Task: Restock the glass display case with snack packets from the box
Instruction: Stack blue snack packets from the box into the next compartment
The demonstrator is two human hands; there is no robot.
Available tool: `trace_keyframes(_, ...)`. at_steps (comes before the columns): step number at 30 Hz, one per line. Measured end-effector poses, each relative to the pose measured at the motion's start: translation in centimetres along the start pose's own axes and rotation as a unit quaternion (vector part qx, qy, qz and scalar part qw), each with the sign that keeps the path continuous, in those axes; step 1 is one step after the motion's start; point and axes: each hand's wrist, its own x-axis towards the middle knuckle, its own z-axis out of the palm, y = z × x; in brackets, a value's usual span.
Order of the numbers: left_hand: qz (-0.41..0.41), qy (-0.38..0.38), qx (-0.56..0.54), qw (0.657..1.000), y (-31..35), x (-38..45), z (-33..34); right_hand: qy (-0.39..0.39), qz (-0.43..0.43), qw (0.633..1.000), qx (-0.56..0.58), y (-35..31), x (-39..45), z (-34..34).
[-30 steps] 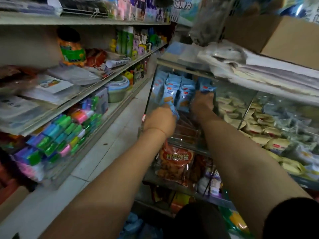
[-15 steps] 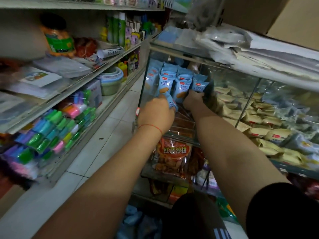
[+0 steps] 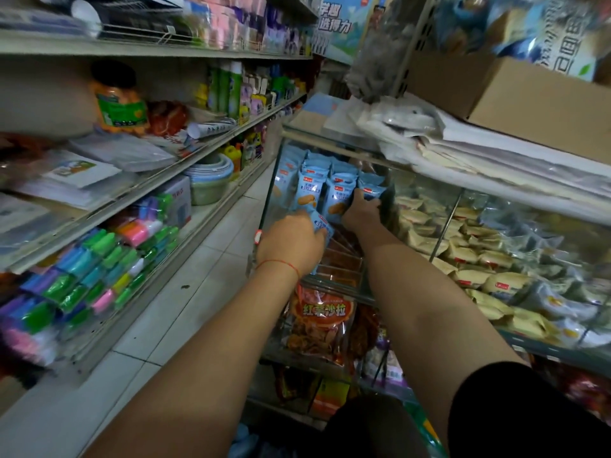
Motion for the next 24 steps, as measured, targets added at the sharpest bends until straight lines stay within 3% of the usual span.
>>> trace_keyframes(14,0.003,0.013,-0.003,1.0,-0.1,0.3,0.4,0.04,0.021,0.997,0.056,-0.4,0.2,0.8)
trace_keyframes(24,0.005,0.019,0.013,1.0,0.0,0.1,0.4,0.003,0.033,0.999,0.041,-0.4,0.2,0.8)
